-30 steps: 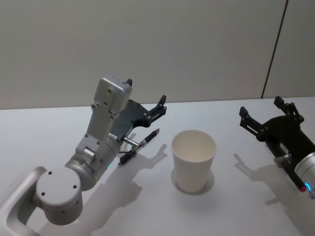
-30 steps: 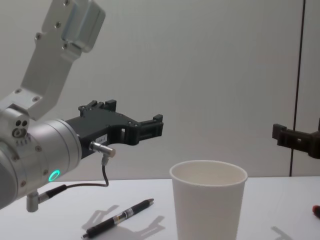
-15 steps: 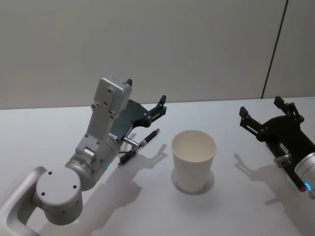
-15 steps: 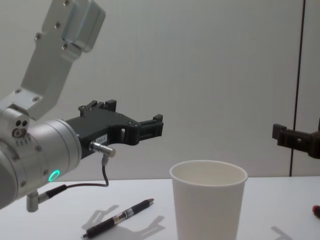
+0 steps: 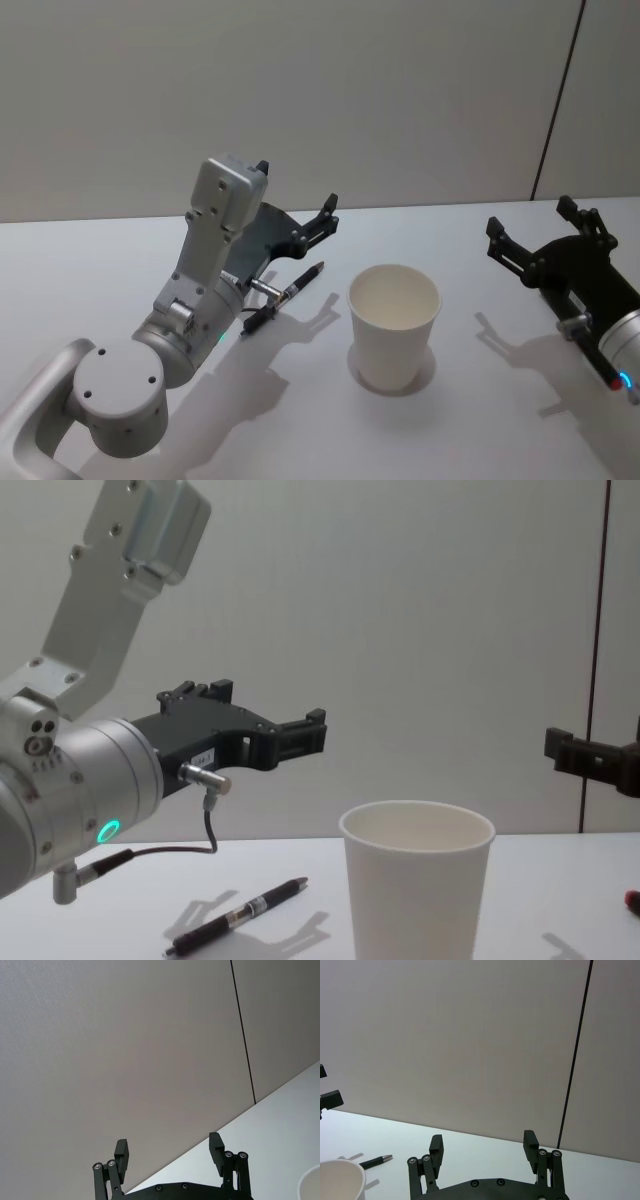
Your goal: Place the pen into the pen holder.
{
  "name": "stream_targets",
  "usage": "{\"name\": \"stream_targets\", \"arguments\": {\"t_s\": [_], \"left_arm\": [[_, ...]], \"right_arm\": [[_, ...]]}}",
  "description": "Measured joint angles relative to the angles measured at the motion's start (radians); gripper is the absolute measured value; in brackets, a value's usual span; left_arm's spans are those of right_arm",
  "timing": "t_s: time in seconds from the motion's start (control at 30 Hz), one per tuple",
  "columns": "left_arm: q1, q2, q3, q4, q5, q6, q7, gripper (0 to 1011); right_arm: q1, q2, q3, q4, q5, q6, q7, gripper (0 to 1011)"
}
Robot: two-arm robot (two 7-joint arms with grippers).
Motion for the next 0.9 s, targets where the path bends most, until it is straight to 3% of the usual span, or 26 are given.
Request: {"name": "stream_targets", "arguments": {"t_s": [0.9], "left_arm": [[0.0,0.0,0.0,0.0,0.0,0.0,0.0,1001]], "right_arm": [[0.0,0.0,0.0,0.0,0.0,0.0,0.0,1001]]}}
